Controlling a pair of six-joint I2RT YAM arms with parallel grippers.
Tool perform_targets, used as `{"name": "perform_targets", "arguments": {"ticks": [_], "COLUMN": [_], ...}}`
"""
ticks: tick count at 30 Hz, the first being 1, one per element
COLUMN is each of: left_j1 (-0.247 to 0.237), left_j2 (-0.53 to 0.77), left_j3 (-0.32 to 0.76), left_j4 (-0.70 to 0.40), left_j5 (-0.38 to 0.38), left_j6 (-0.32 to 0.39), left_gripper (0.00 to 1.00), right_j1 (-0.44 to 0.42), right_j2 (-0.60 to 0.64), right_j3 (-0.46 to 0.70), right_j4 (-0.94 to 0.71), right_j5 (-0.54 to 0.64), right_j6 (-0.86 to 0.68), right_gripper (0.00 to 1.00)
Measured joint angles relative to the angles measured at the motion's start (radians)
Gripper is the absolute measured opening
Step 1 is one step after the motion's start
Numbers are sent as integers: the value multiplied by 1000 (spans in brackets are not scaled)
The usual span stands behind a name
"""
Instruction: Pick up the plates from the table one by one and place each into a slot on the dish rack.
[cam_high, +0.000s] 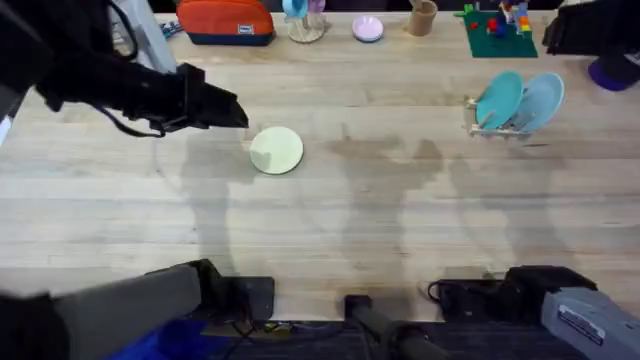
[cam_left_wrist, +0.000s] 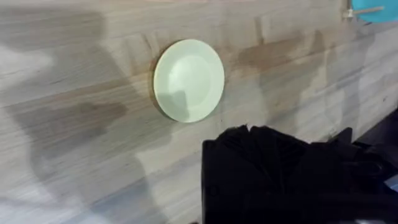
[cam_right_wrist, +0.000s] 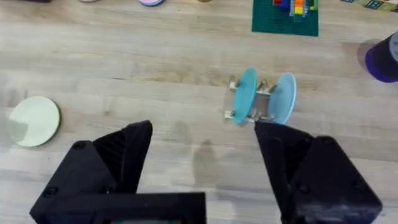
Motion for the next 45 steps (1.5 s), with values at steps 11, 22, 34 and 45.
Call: {"name": "perform_targets", "arguments": {"ticks": [11, 22, 34, 45], "left_j1": [0, 0, 8, 8], "left_j2": [237, 392, 460, 454], "left_j3": [-1, -99, -118, -118], "left_j4": [40, 253, 317, 302], "left_j5": [23, 21, 78, 82], "left_j6": [85, 94, 36, 21], "left_gripper": [43, 43, 43, 42], "right_j1": [0, 0, 0, 0], "right_j2": [0, 0, 0, 38], "right_j3": [0, 0, 0, 1], "right_j4": [0, 0, 3, 5], "right_j5": [0, 0, 0, 0], "right_j6": [1, 1, 1, 1], "right_gripper": [995, 995, 993, 995]}}
